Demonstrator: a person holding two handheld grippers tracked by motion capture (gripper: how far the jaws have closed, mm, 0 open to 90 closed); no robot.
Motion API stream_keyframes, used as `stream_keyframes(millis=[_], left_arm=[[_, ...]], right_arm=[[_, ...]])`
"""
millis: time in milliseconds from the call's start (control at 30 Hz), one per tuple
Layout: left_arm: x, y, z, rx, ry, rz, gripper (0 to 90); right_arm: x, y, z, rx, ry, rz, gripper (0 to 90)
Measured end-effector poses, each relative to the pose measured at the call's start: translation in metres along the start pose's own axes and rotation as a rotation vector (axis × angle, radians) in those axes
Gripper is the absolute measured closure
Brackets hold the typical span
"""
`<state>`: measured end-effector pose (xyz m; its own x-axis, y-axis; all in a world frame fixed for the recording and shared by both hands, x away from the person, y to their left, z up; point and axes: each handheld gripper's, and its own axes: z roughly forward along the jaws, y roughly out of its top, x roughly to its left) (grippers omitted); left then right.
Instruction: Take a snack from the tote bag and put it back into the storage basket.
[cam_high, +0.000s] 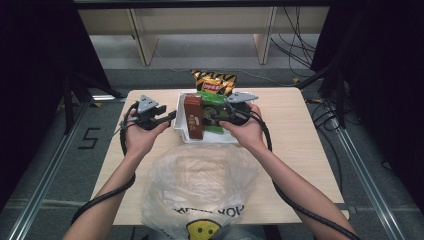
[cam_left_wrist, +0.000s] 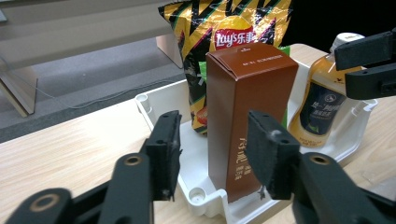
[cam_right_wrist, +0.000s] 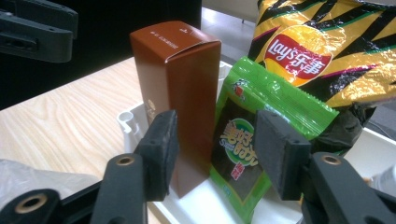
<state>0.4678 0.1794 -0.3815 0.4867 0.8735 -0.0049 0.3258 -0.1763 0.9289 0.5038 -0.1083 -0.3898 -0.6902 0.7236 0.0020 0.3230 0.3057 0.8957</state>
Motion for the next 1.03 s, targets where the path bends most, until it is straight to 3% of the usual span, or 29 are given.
stream_keyframes(millis=[367, 567, 700, 833, 1033], left_arm=[[-0.010, -0.010, -0.024, -0.006, 0.001, 0.002, 41.9], [-0.019, -0.021, -0.040, 0.022, 0.002, -0.006, 36.1], [-0.025, -0.034, -0.054, 0.025, 0.000, -0.015, 33.1], [-0.033, -0.055, -0.071, 0.023, -0.020, -0.022, 30.3], [-0.041, -0.086, -0.089, -0.010, -0.019, -0.059, 29.8]], right_arm=[[0.006, -0.016, -0.020, 0.006, 0.018, 0.012, 43.4], [0.003, -0.025, -0.035, -0.007, 0.031, 0.006, 41.1], [0.004, -0.033, -0.047, -0.013, 0.045, 0.015, 39.4], [0.008, -0.049, -0.061, -0.028, 0.101, 0.043, 37.5], [0.014, -0.072, -0.076, -0.019, 0.118, 0.055, 35.7]])
